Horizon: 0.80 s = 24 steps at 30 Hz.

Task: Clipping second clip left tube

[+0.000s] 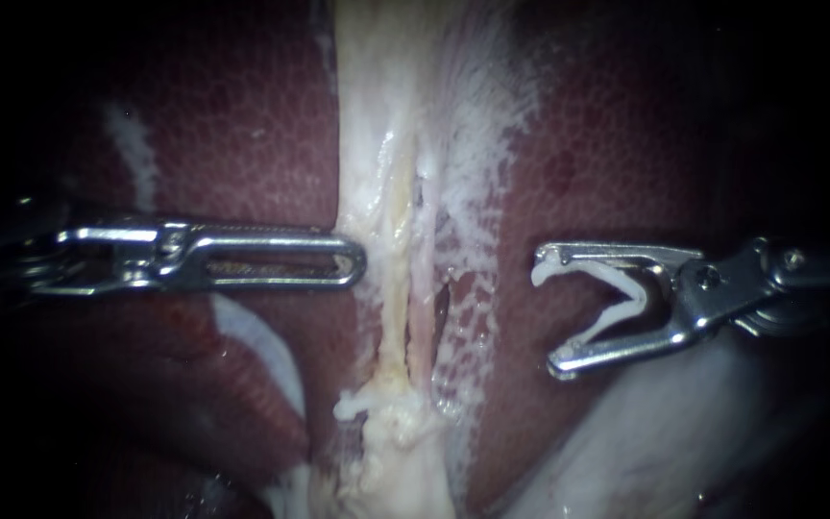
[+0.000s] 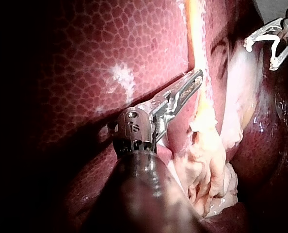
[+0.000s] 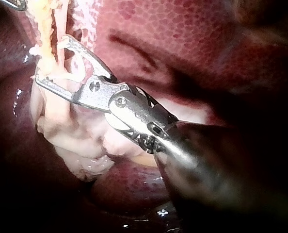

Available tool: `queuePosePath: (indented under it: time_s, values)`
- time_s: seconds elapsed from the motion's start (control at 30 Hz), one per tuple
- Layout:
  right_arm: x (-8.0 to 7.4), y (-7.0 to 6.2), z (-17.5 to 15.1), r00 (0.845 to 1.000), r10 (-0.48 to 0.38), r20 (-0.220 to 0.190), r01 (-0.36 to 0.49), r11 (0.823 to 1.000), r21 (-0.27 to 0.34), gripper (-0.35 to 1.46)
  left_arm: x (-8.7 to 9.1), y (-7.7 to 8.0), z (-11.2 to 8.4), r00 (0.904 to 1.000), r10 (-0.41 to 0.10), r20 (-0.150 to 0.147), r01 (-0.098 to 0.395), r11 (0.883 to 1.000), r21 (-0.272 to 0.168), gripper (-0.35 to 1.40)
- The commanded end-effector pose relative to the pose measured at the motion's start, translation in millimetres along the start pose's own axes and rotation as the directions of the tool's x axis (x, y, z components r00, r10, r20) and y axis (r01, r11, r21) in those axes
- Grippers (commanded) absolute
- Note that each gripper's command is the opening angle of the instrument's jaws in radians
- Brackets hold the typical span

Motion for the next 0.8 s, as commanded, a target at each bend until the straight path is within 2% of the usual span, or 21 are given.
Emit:
queuePosePath:
  time_s: [0.03,0.27,0.37,0.47,0.6,0.67,0.8]
  values:
    - [0.0,0.0,0.0,1.0,0.0,0.0,0.0,1.0,0.0,0.6,0.0,0.0,0.0,1.0,0.0,0.0,0.0,1.0,0.0,-0.35]
    - [-0.1,-0.1,0.2,1.0,-0.001,0.0,0.001,1.0,0.0,0.6,-0.1,-0.1,-0.2,1.0,0.0,0.0,0.0,1.0,0.001,-0.35]
    - [-0.5,-0.3,0.6,1.0,0.019,-0.001,-0.019,1.0,-0.001,0.6,-0.8,-0.3,-0.7,1.0,-0.004,-0.002,0.004,1.0,0.005,-0.35]
    - [-1.5,-0.6,1.3,0.996,0.094,-0.008,-0.094,0.996,-0.005,0.6,-1.6,-0.5,-1.4,0.9999,-0.009,-0.006,0.009,1.0,0.012,-0.35]
    - [-2.9,-0.6,3.0,0.992,0.126,-0.003,-0.126,0.992,-0.003,0.6,-3.0,-1.1,-2.6,0.9998,-0.018,-0.006,0.018,1.0,0.005,-0.35]
    - [-3.6,-0.6,4.2,0.99,0.144,-0.001,-0.144,0.99,0.003,0.6,-3.8,-1.5,-3.3,0.9996,-0.029,0.0,0.029,1.0,0.005,-0.35]
    - [-4.8,-0.6,6.6,0.986,0.164,0.002,-0.164,0.986,0.017,0.6,-5.0,-2.6,-4.4,0.9997,-0.019,0.013,0.019,1.0,0.009,-0.35]
